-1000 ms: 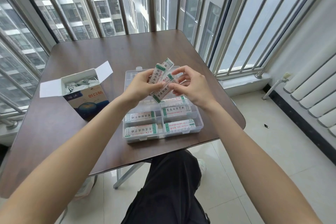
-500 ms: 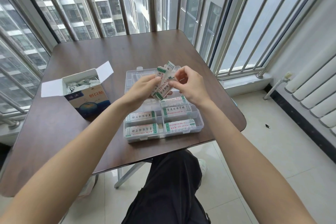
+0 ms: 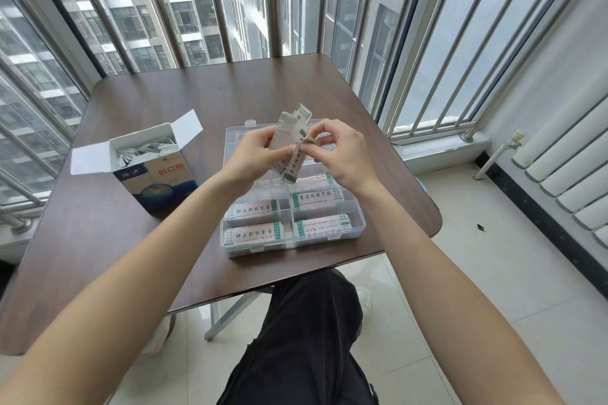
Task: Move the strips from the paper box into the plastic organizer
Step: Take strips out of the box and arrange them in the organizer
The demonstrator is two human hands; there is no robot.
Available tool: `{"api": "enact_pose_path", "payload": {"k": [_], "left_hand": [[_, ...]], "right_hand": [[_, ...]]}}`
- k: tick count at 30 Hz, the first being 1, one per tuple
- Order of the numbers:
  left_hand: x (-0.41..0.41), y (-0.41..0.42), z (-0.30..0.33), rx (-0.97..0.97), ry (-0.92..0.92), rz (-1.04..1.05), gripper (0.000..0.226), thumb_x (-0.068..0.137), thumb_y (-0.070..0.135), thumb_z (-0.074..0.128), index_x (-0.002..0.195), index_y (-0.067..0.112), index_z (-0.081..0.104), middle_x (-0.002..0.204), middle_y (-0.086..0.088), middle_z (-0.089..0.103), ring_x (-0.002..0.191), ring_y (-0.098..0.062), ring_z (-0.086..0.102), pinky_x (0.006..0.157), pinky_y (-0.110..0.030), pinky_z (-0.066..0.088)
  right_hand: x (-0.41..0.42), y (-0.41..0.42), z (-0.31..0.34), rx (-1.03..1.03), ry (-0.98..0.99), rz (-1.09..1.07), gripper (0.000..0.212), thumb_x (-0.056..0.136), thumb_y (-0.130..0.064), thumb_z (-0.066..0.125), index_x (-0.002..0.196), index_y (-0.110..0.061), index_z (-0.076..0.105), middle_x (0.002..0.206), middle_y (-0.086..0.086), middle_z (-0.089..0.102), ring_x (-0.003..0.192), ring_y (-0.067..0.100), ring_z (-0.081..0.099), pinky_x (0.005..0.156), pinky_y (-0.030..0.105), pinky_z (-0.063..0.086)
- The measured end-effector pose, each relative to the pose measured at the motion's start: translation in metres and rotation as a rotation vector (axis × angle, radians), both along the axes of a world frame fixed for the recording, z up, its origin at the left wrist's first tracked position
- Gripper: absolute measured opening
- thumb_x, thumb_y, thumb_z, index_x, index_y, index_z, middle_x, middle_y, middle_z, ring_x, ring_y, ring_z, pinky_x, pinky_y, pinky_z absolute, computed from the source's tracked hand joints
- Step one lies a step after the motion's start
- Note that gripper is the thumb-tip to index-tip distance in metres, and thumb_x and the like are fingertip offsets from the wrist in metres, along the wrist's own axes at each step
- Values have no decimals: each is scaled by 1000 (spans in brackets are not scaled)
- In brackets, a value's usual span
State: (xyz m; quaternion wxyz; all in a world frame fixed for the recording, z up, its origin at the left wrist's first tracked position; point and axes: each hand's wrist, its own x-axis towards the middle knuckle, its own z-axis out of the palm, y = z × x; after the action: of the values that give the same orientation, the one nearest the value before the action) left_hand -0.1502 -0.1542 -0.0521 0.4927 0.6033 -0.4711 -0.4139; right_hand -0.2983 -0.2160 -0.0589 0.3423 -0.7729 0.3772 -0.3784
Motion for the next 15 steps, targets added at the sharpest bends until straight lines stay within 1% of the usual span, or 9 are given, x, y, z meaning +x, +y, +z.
{"api": "enact_pose_path", "payload": {"k": [2, 3, 6, 8, 10, 11, 13, 14, 15], "left_hand": [[1, 2, 0, 13, 21, -52, 19, 90, 7, 59, 106, 16, 63, 94, -1, 67, 82, -11, 62, 72, -22, 47], [1, 3, 1, 17, 26, -73, 20, 90, 8, 58, 108, 16, 63, 95, -1, 67, 84, -12, 62, 73, -24, 47], [-1, 4, 2, 19, 31, -75, 18, 92, 10, 55, 106, 17, 64, 93, 0, 67, 85, -12, 61, 77, -27, 46], [-2, 5, 4, 28, 53, -69, 16, 96, 16, 50, 101, 20, 65, 91, 1, 67, 83, -12, 60, 75, -27, 47], [-1, 5, 4, 23, 54, -45, 18, 98, 18, 46, 97, 19, 65, 89, 1, 66, 79, -10, 61, 72, -25, 50], [1, 5, 3, 11, 42, -25, 18, 98, 16, 46, 97, 17, 64, 88, 0, 65, 76, -9, 61, 72, -25, 51], [7, 5, 1, -19, 25, 26, 15, 97, 12, 48, 94, 13, 63, 86, -1, 63, 72, -6, 62, 74, -24, 53], [11, 6, 0, -29, 26, 55, 14, 97, 10, 49, 92, 14, 62, 87, -1, 63, 70, -5, 64, 74, -23, 54], [14, 8, -2, -31, 30, 76, 15, 96, 9, 49, 92, 15, 61, 88, -2, 64, 71, -4, 67, 73, -22, 55]], "right_hand": [[0, 0, 1, 8, -6, -16, 14, 77, -18, 76, 78, -15, 62, 84, -6, 63, 76, 11, 64, 71, 25, 53], [0, -1, 1, 10, -18, -25, 14, 77, -18, 76, 78, -15, 62, 82, -7, 63, 76, 11, 64, 70, 25, 53], [0, 0, 0, 1, -26, -73, 13, 78, -21, 76, 78, -15, 64, 75, -7, 65, 71, 9, 62, 67, 20, 52], [0, 2, -1, -3, -16, -91, 14, 78, -21, 76, 80, -17, 62, 74, -8, 64, 69, 6, 60, 66, 16, 50], [-4, 1, 0, 39, -42, -61, 20, 79, -19, 75, 88, -17, 57, 79, -5, 63, 71, 6, 58, 65, 12, 48], [-8, 0, 0, 68, -49, -26, 23, 80, -18, 73, 95, -18, 56, 83, -2, 63, 74, 7, 58, 66, 12, 48], [-20, -5, 2, 122, -10, 47, 31, 85, -20, 68, 113, -23, 56, 90, 2, 62, 78, 10, 58, 69, 17, 51], [-26, -7, 2, 158, 16, 79, 30, 88, -19, 65, 116, -25, 57, 90, 2, 61, 75, 11, 57, 67, 20, 52], [-31, -8, 1, 200, 38, 98, 24, 89, -17, 62, 113, -24, 61, 88, 1, 62, 71, 11, 57, 65, 22, 52]]}}
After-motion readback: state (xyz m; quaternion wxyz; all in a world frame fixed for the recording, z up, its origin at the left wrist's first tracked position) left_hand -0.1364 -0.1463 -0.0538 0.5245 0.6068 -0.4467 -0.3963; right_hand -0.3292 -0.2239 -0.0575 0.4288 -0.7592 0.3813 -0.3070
